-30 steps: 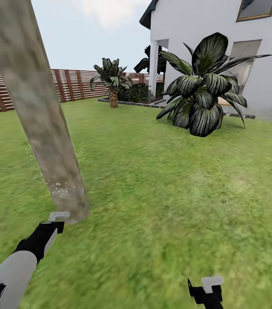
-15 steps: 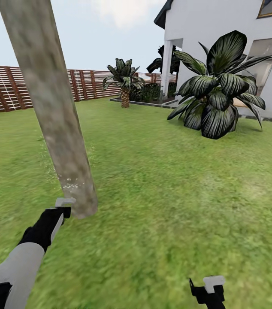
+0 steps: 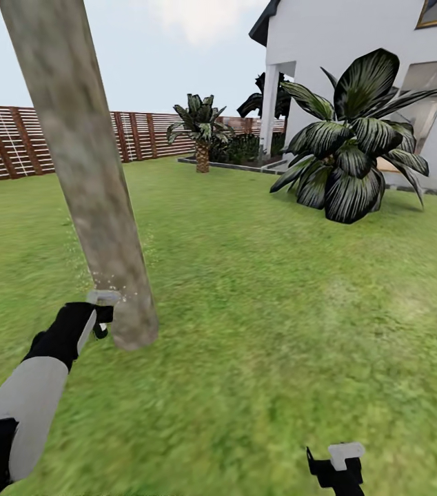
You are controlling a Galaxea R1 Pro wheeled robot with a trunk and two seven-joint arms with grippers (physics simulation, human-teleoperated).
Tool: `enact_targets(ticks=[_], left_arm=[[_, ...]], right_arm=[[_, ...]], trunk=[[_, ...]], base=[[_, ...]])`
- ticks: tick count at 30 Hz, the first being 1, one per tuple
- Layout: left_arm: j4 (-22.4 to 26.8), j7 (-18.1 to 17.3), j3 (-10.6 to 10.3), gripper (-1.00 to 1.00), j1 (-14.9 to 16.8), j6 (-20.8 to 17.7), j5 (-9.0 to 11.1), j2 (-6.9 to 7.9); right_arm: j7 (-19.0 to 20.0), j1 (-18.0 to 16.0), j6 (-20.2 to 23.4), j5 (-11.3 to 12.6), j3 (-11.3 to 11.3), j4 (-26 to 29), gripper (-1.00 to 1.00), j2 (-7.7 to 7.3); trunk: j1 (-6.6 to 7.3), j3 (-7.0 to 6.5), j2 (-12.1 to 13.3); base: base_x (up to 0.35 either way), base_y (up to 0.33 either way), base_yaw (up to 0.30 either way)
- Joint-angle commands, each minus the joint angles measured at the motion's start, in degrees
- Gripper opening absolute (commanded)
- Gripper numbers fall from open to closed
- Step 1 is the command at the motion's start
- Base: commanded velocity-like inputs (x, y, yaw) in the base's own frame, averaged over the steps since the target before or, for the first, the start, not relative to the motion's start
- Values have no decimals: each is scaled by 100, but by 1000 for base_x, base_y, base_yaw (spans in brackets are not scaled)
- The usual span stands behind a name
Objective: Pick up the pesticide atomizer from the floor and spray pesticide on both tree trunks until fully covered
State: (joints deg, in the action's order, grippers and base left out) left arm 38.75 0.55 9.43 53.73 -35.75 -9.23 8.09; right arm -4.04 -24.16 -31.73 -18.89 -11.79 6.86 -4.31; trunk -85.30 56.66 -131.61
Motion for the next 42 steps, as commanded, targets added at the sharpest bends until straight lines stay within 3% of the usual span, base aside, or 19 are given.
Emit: enact_targets(ticks=[1,5,7,9,11,15,17,22,36,39,42], left_arm=[[0,-1,-7,-100,86,-51,-46,-68],[-4,-33,-27,-100,350,-407,-56,72],[-7,-149,-34,-100,390,-435,-53,387],[-5,-381,-45,-100,354,-430,-68,514],[0,-488,-132,-100,328,-426,-84,513],[4,-505,-649,-100,331,-438,-87,410],[147,-496,-779,-100,339,-447,-86,370],[485,-490,-777,-100,333,-644,-71,362],[521,-485,-753,-100,331,-661,-101,380],[516,-484,-751,-100,325,-661,-99,428],[493,-472,-725,-100,292,-656,-111,574]], right_arm=[[0,0,0,-1,1,0,100,0],[0,-1,1,-2,1,0,100,5],[0,-1,-1,-1,1,0,100,1],[0,-1,0,0,1,0,100,3],[0,-1,0,0,1,0,100,4],[0,2,0,0,1,0,100,6],[0,-1,0,0,1,0,100,8],[0,-1,0,0,1,0,100,6],[0,1,1,-2,1,0,100,-1],[0,-1,1,-1,1,0,100,-1],[0,2,1,0,1,0,100,0]], trunk=[[0,0,0],[0,0,0],[0,0,0],[0,0,0],[0,0,0],[0,0,0],[0,0,0],[0,0,0],[0,0,0],[0,0,0],[0,0,0]], base=[[0,0,226],[0,0,218],[0,0,35],[0,0,8],[0,0,1],[138,-28,24],[292,-80,226],[292,-67,110],[30,-267,1],[93,-274,0],[96,-274,7]])
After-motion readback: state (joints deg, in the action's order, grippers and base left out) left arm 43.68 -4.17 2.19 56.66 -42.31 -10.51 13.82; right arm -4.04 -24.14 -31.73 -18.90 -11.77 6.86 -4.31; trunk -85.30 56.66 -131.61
